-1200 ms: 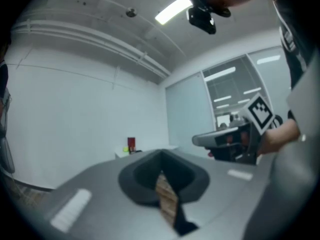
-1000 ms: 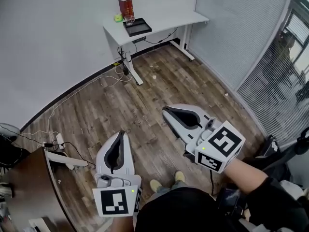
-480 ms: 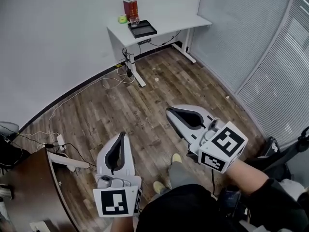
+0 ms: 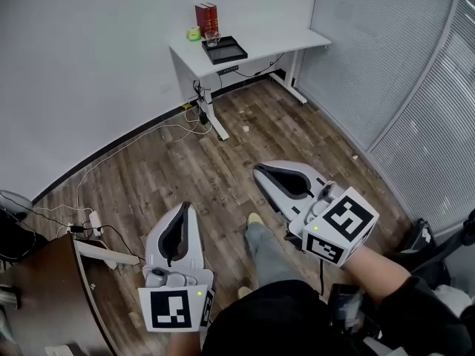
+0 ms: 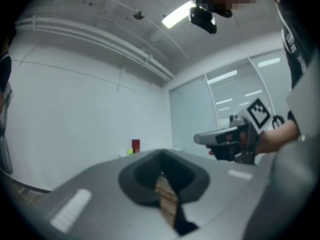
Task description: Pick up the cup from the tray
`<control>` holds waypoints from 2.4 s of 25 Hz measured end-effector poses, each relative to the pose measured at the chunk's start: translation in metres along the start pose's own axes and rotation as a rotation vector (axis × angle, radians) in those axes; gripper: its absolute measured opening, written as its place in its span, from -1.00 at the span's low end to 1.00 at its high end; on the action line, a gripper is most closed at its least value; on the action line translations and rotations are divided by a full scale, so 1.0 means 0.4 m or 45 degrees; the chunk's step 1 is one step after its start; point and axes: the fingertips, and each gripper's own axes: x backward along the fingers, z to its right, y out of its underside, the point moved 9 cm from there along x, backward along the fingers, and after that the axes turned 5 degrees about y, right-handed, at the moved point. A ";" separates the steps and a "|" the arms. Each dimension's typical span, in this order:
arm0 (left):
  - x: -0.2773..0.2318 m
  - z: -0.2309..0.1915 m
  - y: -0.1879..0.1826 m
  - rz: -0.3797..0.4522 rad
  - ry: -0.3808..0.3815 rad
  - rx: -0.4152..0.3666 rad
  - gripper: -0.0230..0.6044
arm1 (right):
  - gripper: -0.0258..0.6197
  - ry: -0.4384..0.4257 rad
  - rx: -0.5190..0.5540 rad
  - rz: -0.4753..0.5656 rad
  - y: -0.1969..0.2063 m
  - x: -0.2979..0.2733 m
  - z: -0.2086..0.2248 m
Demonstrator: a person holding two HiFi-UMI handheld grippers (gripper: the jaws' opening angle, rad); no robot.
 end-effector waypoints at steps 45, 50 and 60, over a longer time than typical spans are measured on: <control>-0.993 -0.284 0.046 -0.155 0.032 -0.014 -0.92 | -0.88 -0.020 -0.107 -0.064 0.051 -0.639 0.851; -1.053 -0.286 0.045 -0.171 0.015 -0.027 -0.92 | -0.88 -0.027 -0.124 -0.066 0.058 -0.674 0.913; -1.103 -0.283 0.041 -0.190 -0.011 -0.036 -0.92 | -0.88 -0.044 -0.136 -0.051 0.056 -0.699 0.979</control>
